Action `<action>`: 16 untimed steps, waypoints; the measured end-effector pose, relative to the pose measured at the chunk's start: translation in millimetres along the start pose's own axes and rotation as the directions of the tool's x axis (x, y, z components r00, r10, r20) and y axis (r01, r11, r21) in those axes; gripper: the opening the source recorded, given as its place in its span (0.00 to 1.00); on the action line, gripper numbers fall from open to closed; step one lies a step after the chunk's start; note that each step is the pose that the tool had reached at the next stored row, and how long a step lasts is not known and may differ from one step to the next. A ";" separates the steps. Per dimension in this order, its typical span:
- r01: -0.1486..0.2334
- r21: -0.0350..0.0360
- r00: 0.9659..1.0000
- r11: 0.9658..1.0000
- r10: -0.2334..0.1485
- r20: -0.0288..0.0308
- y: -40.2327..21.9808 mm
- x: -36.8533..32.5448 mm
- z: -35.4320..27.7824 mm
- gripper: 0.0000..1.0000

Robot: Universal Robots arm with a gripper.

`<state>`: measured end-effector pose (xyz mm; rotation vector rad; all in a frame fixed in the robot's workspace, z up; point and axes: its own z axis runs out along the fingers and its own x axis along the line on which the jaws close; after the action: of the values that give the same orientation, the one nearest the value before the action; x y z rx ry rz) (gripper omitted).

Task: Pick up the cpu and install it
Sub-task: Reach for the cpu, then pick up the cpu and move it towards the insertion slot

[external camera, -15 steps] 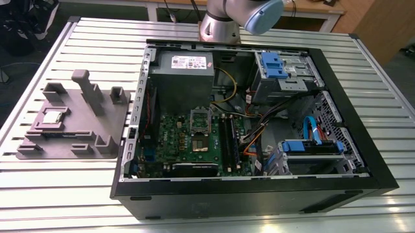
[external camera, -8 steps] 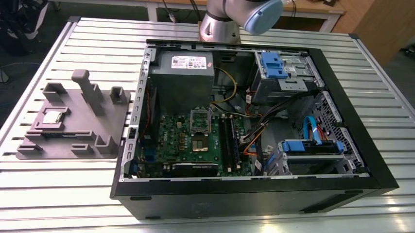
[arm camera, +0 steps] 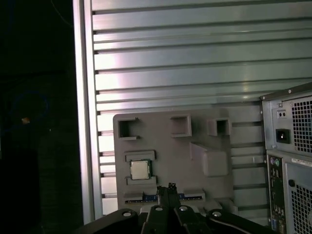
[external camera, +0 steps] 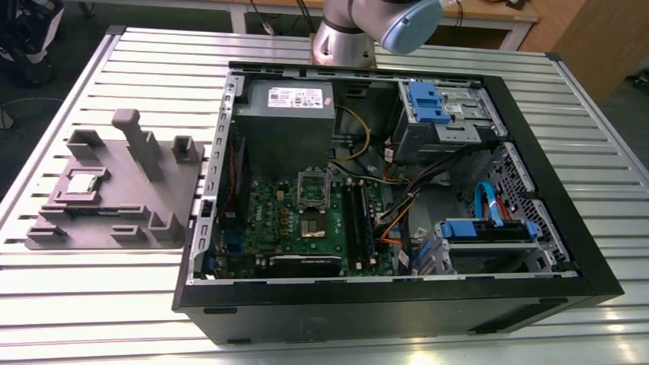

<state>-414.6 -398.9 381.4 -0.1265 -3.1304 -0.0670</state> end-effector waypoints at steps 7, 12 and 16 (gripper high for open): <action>0.000 -0.001 1.000 1.000 0.000 -0.001 -2.8 30.4 1.4 0.11; 0.000 -0.001 1.000 1.000 0.000 -0.001 -3.8 42.9 1.5 0.11; 0.000 -0.002 1.000 1.000 0.000 -0.001 -3.8 43.0 1.5 0.11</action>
<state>-457.7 -399.2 380.1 -0.1262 -3.1291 -0.0709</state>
